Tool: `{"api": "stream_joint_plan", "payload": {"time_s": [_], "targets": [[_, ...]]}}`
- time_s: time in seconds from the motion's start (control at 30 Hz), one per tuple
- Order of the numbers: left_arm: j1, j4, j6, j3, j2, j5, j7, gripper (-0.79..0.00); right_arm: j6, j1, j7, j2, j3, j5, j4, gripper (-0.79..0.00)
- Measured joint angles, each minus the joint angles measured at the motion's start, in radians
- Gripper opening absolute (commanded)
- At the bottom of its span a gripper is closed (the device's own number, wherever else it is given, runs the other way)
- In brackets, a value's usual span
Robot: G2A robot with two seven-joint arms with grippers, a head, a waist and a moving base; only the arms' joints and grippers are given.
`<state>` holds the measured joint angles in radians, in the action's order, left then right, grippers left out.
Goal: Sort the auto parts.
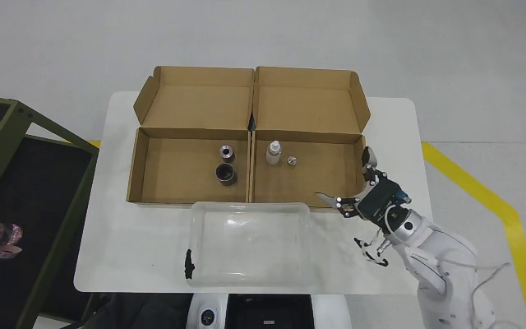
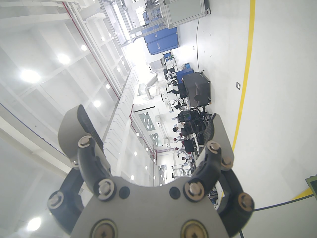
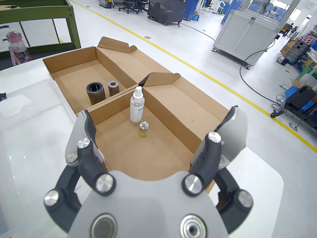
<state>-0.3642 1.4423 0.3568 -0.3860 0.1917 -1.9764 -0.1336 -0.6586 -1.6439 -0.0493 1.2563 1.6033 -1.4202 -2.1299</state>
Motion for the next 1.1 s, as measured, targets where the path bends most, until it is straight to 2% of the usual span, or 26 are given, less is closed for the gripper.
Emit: {"api": "stream_joint_plan", "payload": {"time_s": [0.5,1.1], "targets": [[0.000,0.000,0.000,0.000,0.000,0.000,0.000,0.000,0.020,-0.171,0.179,-0.016,0.120,-0.024,-0.005,0.000],[0.000,0.000,0.000,0.000,0.000,0.000,0.000,0.000,0.046,-0.211,0.212,-0.024,0.148,-0.041,-0.010,0.000]]}}
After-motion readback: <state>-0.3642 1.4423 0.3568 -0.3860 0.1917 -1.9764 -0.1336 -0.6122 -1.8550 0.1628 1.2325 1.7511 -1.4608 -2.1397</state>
